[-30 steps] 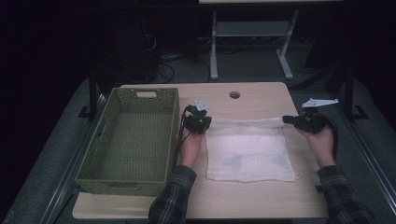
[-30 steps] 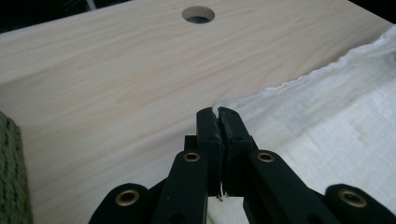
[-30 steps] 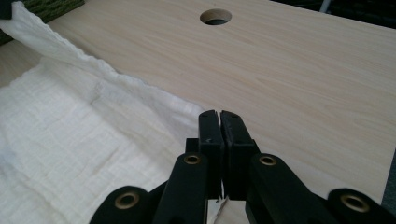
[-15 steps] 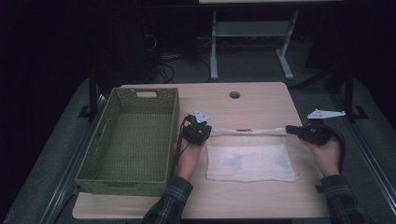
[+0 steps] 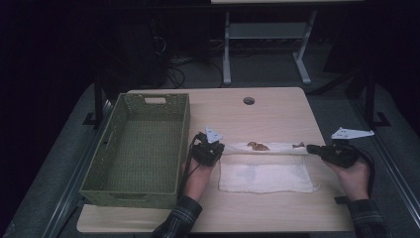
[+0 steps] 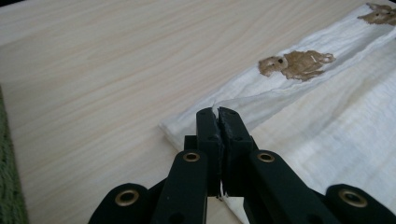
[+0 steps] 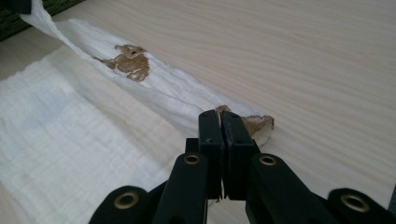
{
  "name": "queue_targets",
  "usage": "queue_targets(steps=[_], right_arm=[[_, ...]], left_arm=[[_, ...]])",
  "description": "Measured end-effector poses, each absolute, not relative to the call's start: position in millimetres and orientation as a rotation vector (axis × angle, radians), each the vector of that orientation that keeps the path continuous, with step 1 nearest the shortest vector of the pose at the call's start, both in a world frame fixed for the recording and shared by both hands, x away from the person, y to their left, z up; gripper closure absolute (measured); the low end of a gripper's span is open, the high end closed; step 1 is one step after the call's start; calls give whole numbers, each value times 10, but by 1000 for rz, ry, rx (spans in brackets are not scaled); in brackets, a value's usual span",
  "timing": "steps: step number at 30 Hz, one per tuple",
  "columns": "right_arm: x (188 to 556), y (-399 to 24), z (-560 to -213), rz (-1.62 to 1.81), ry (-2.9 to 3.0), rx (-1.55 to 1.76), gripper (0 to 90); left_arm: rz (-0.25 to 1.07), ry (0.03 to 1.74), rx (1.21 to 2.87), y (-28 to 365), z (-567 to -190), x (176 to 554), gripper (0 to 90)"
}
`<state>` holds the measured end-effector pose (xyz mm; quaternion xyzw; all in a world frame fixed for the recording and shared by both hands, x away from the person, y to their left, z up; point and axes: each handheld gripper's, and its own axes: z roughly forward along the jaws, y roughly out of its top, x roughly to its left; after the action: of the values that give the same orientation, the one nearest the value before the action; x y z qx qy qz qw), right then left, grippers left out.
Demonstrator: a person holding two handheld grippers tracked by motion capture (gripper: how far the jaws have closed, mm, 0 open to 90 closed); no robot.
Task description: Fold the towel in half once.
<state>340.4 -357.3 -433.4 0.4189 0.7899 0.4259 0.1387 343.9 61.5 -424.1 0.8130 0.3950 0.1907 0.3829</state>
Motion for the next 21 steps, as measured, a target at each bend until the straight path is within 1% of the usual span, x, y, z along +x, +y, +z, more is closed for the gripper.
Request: queue_targets(steps=[5, 10, 14, 21], right_arm=[[3254, -3609, -4332, 1235, 2286, 1204, 877], [3106, -3605, -4347, 1224, 2308, 1172, 877], [3011, -3608, -4376, 1230, 2332, 1157, 877], [2873, -3617, -4428, 1224, 2365, 1148, 877]], left_arm=[[432, 993, 2067, 612, -4297, 3317, 877], [463, 949, 2092, 609, -4303, 3196, 876], [458, 950, 2079, 651, -4290, 3116, 876], [457, 925, 2107, 649, -4272, 2977, 876]])
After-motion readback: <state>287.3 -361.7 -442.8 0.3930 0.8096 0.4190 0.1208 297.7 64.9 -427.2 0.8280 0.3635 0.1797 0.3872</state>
